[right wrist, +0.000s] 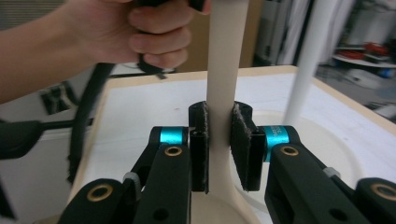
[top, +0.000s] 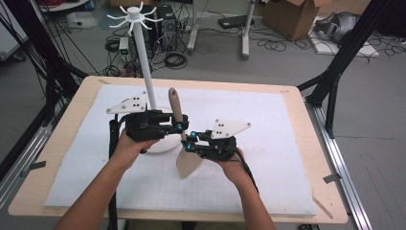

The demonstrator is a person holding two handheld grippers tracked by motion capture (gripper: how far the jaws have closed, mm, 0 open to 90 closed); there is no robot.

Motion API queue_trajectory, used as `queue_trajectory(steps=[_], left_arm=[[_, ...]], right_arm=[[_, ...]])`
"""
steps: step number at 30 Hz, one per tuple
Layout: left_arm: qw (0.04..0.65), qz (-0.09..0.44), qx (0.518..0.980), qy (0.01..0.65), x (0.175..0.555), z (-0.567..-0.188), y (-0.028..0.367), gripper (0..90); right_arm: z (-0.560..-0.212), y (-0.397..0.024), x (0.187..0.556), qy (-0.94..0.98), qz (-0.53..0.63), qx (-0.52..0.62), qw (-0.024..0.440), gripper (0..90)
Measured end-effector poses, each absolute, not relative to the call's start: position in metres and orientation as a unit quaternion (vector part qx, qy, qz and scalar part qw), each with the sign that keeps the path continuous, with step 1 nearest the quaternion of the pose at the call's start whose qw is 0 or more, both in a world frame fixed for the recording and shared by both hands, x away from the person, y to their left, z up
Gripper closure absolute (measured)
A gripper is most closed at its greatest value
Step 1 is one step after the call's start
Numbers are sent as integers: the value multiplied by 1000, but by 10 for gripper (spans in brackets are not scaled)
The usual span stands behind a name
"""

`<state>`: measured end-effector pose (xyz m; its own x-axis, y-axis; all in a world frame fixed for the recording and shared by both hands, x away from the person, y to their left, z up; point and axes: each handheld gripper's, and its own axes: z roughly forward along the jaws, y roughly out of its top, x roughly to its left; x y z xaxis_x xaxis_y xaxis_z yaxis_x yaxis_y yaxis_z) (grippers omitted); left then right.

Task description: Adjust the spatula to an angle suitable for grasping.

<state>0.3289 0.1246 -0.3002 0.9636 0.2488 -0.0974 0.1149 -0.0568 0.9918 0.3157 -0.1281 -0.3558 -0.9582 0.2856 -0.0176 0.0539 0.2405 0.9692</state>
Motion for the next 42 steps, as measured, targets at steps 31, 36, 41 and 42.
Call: queue_trajectory(steps=[31, 36, 41, 42], left_arm=[[672, 97, 712, 179, 330, -292, 155, 770], [670, 106, 713, 177, 335, -277, 168, 770], [669, 113, 712, 178, 342, -263, 179, 770], [670, 109, 712, 178, 344, -260, 182, 770]], right_arm=[[-361, -159, 298, 758, 584, 219, 190, 294], [-364, -187, 297, 749, 578, 246, 211, 293], [-364, -203, 297, 740, 576, 266, 221, 292], [-364, -205, 297, 740, 576, 267, 222, 292]])
